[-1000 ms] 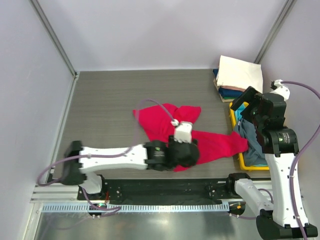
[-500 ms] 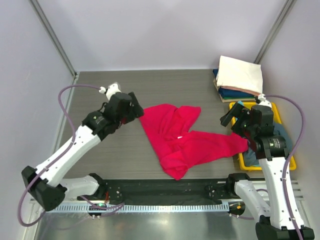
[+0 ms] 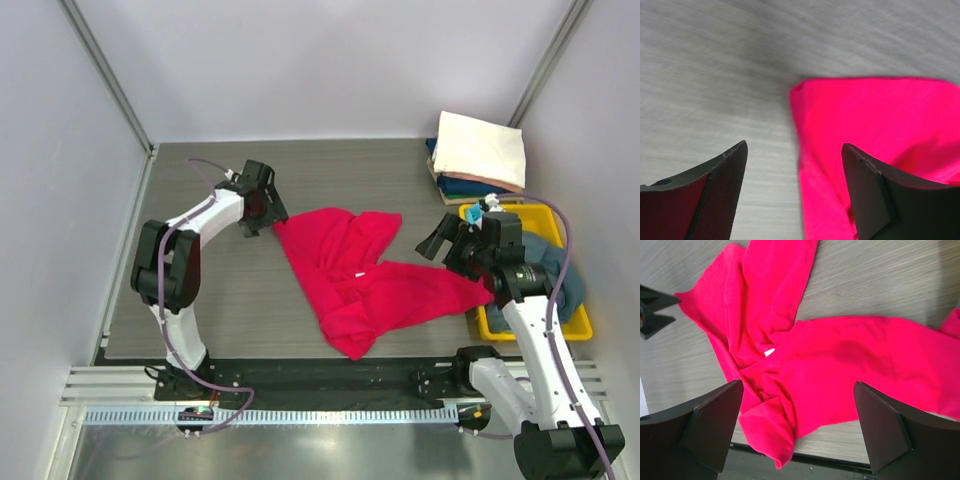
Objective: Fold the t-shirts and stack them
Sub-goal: Flatten the tshirt out
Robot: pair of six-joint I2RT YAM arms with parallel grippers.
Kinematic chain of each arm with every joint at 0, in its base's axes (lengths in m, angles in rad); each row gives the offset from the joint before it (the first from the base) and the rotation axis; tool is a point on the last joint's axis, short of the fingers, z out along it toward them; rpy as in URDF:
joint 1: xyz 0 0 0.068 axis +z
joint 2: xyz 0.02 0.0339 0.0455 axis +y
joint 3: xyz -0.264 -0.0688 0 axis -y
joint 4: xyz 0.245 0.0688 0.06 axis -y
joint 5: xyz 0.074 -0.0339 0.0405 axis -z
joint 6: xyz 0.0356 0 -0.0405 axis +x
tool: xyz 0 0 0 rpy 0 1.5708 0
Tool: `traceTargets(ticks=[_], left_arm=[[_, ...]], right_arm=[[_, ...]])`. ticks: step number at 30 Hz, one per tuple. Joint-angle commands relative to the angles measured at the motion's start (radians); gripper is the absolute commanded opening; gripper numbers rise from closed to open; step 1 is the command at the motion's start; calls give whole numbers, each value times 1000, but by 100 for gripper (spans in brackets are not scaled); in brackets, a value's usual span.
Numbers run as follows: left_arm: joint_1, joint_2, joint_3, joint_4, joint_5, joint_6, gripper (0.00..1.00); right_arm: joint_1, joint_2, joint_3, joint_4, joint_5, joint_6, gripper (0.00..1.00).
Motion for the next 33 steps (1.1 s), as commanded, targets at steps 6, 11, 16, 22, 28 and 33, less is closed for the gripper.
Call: traceTargets(ticks=[6, 11, 16, 22, 28, 33], left_arm=[[18, 111, 115, 72, 47, 15, 38], [34, 62, 74, 90, 62, -5, 0], [114, -69, -30, 87, 67, -36, 0], [270, -335, -232, 32, 90, -53, 0], [395, -615, -390, -98, 91, 4, 0], [433, -811, -421, -173, 77, 82, 2]], right_arm=[[166, 64, -229, 210, 31, 145, 97], [344, 201, -259, 287, 128, 205, 95], [372, 383, -251, 381, 145, 197, 88], [380, 682, -95, 462, 135, 157, 77], [381, 983, 274, 410, 119, 102, 73], [400, 1253, 919, 164, 116, -62, 73]])
